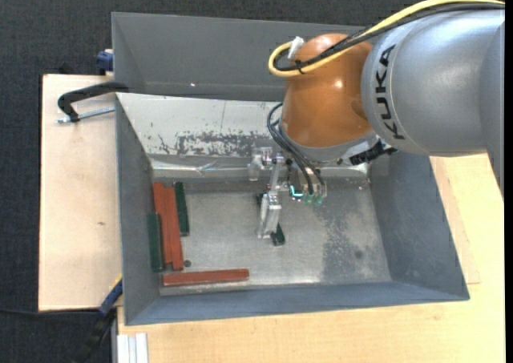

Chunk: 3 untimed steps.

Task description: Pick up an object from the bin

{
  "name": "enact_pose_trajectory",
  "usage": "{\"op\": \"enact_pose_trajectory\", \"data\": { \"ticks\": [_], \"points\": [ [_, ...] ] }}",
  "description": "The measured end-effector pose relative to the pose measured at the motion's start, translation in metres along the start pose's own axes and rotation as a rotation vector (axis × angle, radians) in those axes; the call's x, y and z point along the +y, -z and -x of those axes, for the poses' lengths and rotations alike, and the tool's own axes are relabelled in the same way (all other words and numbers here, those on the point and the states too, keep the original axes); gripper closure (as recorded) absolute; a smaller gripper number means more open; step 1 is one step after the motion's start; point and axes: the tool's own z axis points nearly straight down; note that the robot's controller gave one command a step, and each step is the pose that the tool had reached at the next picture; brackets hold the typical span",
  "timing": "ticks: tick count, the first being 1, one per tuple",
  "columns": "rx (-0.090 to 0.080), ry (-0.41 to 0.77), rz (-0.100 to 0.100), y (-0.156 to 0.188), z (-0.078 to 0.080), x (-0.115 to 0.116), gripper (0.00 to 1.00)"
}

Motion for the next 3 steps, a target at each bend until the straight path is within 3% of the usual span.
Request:
{"op": "enact_pose_trajectory", "data": {
  "ticks": [1, 2, 3],
  "points": [
    [-0.007, -0.002, 0.001, 0.004, 0.002, 0.0, 0.0],
    [-0.006, 0.224, -0.001, -0.038, 0.011, -0.039, 0.0],
    [-0.01, 0.304, -0.003, -0.053, 0.024, -0.059, 0.0]
  ]
}}
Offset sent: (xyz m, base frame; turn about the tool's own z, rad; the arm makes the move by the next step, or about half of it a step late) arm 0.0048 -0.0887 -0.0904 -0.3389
